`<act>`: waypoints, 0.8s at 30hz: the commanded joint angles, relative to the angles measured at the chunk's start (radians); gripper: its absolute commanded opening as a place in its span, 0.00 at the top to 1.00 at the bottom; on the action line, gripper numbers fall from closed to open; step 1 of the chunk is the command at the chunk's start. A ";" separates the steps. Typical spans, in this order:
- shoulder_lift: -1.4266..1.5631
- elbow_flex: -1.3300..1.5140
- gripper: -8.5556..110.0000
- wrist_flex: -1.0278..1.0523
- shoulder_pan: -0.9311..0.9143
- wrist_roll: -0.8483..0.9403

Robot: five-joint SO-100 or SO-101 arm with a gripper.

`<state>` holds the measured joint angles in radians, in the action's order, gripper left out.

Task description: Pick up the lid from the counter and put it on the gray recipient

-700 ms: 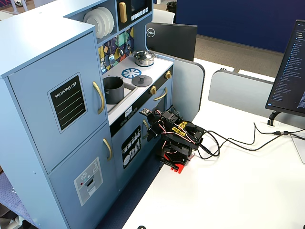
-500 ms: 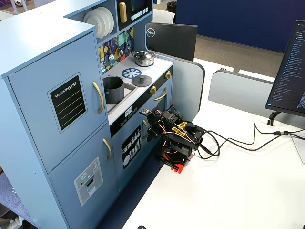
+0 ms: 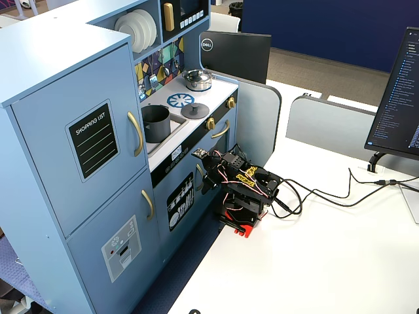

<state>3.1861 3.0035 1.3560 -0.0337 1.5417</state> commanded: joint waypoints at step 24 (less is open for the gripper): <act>-0.055 -0.109 0.93 -0.041 -0.137 -0.075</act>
<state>3.1830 2.9913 1.3407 -0.1120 1.5094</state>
